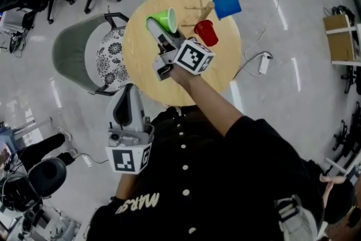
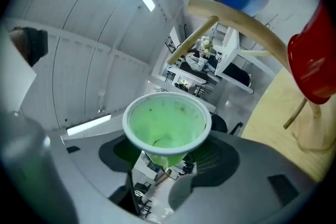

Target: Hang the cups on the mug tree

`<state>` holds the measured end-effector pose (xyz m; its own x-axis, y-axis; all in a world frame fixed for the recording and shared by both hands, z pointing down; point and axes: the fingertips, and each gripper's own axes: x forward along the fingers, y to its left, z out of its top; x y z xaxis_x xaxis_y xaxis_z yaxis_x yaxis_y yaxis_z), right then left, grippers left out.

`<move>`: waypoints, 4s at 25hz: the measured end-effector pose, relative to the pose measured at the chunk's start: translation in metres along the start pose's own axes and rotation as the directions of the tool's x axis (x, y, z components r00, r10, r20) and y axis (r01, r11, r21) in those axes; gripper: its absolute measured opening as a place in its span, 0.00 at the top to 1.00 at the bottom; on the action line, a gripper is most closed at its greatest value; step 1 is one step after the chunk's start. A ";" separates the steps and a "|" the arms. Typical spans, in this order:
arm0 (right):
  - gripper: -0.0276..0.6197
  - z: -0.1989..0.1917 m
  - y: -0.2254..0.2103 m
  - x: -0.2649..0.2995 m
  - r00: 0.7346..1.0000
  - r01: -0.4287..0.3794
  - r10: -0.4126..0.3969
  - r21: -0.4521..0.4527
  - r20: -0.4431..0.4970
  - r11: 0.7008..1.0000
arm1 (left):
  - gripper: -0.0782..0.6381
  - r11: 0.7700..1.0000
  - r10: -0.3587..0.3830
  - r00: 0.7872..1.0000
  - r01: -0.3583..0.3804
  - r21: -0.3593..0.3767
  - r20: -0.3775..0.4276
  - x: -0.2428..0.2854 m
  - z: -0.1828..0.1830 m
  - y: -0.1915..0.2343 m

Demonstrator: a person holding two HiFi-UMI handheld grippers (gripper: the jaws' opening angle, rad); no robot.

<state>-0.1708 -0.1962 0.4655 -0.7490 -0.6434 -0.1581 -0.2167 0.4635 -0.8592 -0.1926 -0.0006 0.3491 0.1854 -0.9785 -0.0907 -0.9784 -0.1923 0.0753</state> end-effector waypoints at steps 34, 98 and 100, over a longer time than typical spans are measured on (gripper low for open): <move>0.39 0.090 -0.032 -0.053 0.947 -0.177 -0.012 0.553 0.320 0.814 | 0.90 0.995 -0.104 0.995 0.104 0.008 0.004 0.025 0.013 -0.056; 0.96 0.209 0.129 -0.334 0.842 0.525 -0.315 -0.798 0.437 0.296 | 0.90 0.994 -0.096 0.994 0.093 0.064 0.045 0.020 0.050 -0.031; 0.96 0.207 0.125 -0.330 0.846 0.519 -0.320 -0.798 0.427 0.305 | 0.90 0.994 -0.094 0.994 0.091 0.069 0.052 0.023 0.053 -0.030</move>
<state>0.1792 -0.0518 0.3095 -0.2966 -0.9527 -0.0667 -0.9548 0.2941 0.0441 -0.1643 -0.0134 0.2927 0.2717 -0.9507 -0.1493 -0.9616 -0.2745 -0.0019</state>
